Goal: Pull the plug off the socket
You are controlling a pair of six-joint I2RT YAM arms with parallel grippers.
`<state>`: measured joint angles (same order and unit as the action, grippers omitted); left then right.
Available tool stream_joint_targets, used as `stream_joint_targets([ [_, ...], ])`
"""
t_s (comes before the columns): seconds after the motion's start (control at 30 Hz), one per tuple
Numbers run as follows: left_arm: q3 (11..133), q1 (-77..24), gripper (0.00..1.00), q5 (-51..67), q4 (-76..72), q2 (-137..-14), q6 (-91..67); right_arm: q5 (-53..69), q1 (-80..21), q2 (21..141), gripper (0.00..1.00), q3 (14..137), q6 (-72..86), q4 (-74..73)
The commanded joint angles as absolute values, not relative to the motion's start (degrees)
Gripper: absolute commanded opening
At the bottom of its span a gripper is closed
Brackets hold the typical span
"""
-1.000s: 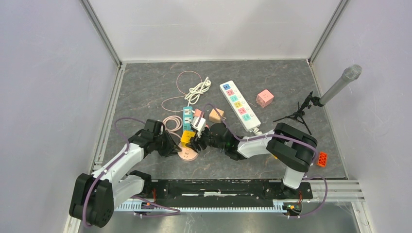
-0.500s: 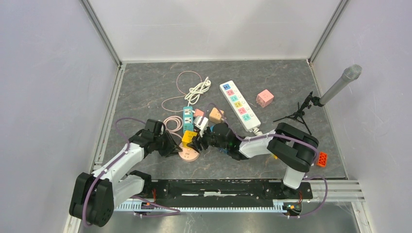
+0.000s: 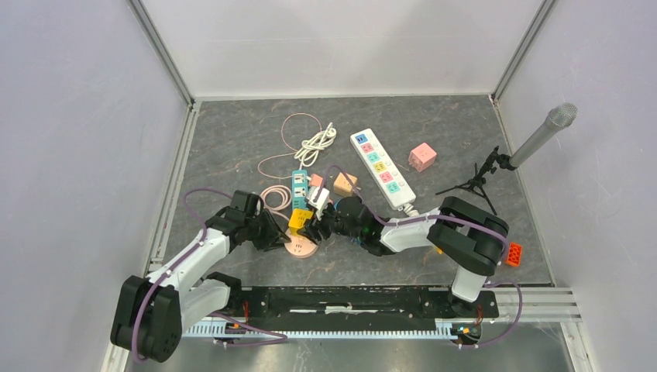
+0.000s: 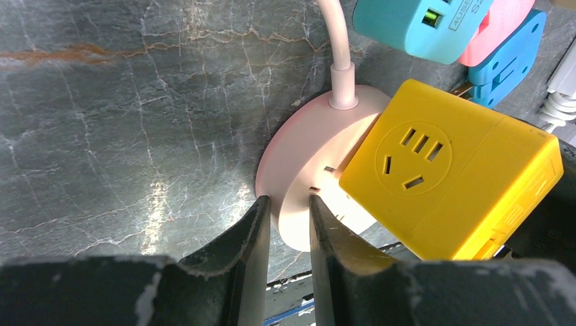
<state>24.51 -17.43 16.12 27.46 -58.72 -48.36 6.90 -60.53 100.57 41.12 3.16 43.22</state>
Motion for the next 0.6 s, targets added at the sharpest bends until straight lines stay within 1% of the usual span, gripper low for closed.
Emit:
stream_joint_targets([
  [0.0,22.9,-17.8,0.33,13.5,27.9,-59.7,-49.3,13.0,-62.6,97.0,0.0,44.8,5.9,53.9],
  [0.1,22.9,-17.7,0.33,13.3,27.9,-59.8,-49.2,7.7,-65.8,96.5,0.0,45.6,-1.3,48.6],
  [0.13,22.8,-17.8,0.33,13.1,27.9,-59.9,-49.2,7.4,-66.0,96.4,0.0,45.4,-1.5,48.4],
  [0.23,22.8,-17.8,0.33,13.0,27.9,-60.2,-49.3,8.3,-65.3,95.2,0.0,43.3,0.7,51.6],
  [0.43,22.6,-17.8,0.33,12.9,27.9,-60.0,-49.3,15.7,-60.3,95.5,0.0,40.9,12.6,60.8],
  [0.57,22.5,-17.8,0.32,12.8,27.9,-59.8,-49.3,13.6,-62.5,95.8,0.0,42.4,7.4,55.8],
])
